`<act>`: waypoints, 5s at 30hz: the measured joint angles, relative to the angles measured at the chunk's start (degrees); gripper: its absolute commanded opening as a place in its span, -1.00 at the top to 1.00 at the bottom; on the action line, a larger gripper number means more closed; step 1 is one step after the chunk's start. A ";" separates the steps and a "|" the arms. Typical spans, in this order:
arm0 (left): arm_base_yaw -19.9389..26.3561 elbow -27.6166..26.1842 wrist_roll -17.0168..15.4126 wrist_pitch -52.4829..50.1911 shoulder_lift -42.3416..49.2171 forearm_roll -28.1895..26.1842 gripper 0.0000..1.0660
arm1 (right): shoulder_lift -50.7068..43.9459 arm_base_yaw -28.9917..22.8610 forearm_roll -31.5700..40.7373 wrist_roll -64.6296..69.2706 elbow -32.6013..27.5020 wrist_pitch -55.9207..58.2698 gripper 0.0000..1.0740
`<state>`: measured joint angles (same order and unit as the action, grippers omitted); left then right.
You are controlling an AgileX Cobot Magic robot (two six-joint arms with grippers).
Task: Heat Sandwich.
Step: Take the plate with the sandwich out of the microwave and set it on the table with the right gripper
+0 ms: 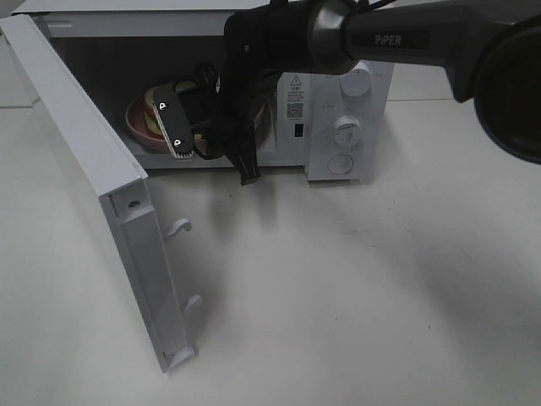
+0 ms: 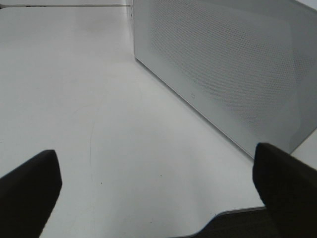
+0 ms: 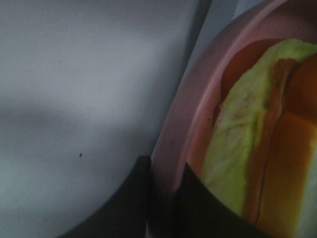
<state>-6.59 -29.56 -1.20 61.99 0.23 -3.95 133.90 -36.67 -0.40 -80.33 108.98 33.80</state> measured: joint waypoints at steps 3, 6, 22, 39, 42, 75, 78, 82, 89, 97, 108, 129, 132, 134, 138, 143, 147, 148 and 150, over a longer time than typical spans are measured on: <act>0.00 0.00 0.00 0.00 0.00 0.00 -0.83 | -1.60 0.29 0.80 -1.43 -2.01 -0.23 1.00; 0.00 0.00 0.00 0.00 0.00 0.00 -0.83 | -3.61 0.69 2.12 -4.01 -4.93 -0.97 1.00; 0.00 0.00 0.00 0.00 0.00 0.00 -0.83 | -16.21 1.15 11.34 -19.14 -23.72 -7.96 1.00; 0.00 0.00 0.00 0.00 0.00 0.00 -0.83 | -27.62 1.03 14.27 -21.83 -37.30 -12.61 1.00; 0.00 0.00 0.00 0.00 0.00 0.00 -0.83 | -31.05 0.97 14.27 -22.00 -41.02 -13.29 1.00; 0.00 0.00 0.00 0.00 0.00 0.00 -0.83 | -62.57 0.97 9.28 -14.21 -73.63 -14.61 1.00; 0.00 0.00 0.00 0.00 0.00 0.00 -0.83 | -65.72 0.97 7.79 -11.75 -75.80 -14.44 1.00; 0.00 0.00 0.00 0.00 0.00 0.00 -0.83 | -68.47 0.97 5.56 -9.51 -77.75 -13.06 1.00; 0.00 0.00 0.00 0.00 0.00 0.00 -0.83 | -73.57 0.97 -1.26 -1.66 -80.96 -11.23 0.99; 0.00 0.00 0.00 0.00 0.00 0.00 -0.83 | -75.17 0.97 -9.91 10.54 -82.16 -9.97 0.99; 0.00 0.00 0.00 0.00 0.00 0.00 -0.83 | -75.17 0.97 -23.55 32.60 -82.16 -7.91 0.99; 0.00 0.00 0.00 0.00 0.00 0.00 -0.83 | -72.77 0.97 -44.75 70.24 -82.16 4.07 0.99; 0.00 0.00 0.00 0.00 0.00 0.00 -0.83 | -69.96 0.97 -46.98 77.41 -82.16 5.21 0.99; 0.00 0.00 0.00 0.00 0.00 0.00 -0.83 | -69.21 0.97 -47.44 79.41 -82.16 5.27 0.99; 0.00 0.00 0.00 0.00 0.00 0.00 -0.83 | -66.12 0.97 -48.99 87.72 -82.16 5.39 0.98; 0.00 0.00 0.00 0.00 0.00 0.00 -0.83 | -61.13 0.97 -49.79 98.15 -81.59 6.02 0.98; 0.00 0.00 0.00 0.00 0.00 0.00 -0.83 | -57.12 0.97 -49.85 104.79 -79.13 7.39 0.98; 0.00 0.00 0.00 0.00 0.00 0.00 -0.83 | -56.26 0.97 -49.96 106.00 -78.61 7.68 0.98; 0.00 0.00 0.00 0.00 0.00 0.00 -0.83 | -53.11 0.97 -50.19 110.29 -76.66 8.31 0.97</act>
<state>-6.59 -29.56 -1.20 61.99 0.23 -3.95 80.79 -35.70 -50.59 29.97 32.31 42.11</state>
